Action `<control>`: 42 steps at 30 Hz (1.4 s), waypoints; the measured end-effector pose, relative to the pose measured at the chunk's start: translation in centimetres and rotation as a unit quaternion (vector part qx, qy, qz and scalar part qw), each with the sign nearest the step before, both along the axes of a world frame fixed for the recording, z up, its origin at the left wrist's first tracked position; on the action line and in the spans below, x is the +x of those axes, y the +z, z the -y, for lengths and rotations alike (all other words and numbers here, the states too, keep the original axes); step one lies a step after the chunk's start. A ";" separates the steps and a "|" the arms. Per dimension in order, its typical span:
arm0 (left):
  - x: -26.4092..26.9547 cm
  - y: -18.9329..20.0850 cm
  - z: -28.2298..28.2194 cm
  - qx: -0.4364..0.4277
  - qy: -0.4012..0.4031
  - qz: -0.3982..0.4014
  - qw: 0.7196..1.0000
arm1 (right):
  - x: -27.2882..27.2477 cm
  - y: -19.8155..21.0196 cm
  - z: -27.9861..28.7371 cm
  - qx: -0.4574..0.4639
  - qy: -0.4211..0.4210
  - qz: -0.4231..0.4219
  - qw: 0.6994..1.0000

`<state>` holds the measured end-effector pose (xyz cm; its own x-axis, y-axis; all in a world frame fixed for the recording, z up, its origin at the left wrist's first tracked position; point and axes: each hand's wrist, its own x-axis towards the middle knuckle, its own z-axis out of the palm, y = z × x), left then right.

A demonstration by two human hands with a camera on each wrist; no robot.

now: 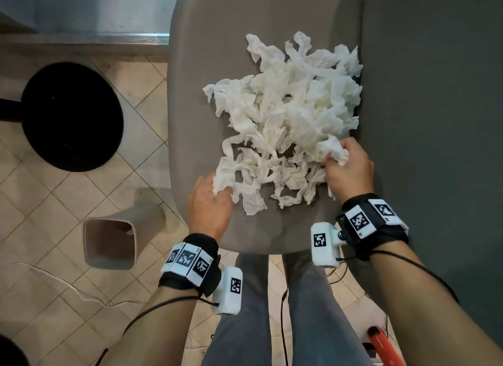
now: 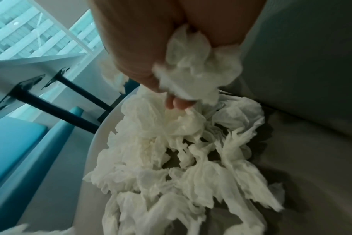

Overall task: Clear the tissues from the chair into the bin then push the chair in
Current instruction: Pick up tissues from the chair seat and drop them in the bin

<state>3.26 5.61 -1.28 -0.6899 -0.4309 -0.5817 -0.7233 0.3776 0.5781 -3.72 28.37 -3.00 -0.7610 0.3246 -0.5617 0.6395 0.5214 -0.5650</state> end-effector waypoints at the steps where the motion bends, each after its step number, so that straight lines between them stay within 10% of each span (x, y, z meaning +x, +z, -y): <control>1: -0.2 -0.1 -0.3 -0.013 -0.028 0.006 1.000 | 0.3 0.1 0.0 0.001 0.021 0.009 1.000; 11: -4.0 -4.1 -4.1 -0.083 -0.193 0.132 0.969 | 3.2 -3.0 2.9 0.098 0.197 0.151 0.964; 26: -2.9 -1.4 -0.1 0.084 0.118 -0.014 0.989 | 1.6 0.1 0.7 -0.012 0.013 0.044 0.999; 42: -1.9 1.4 -2.5 0.157 0.151 0.006 0.976 | -0.8 1.7 0.6 -0.147 0.006 0.069 0.987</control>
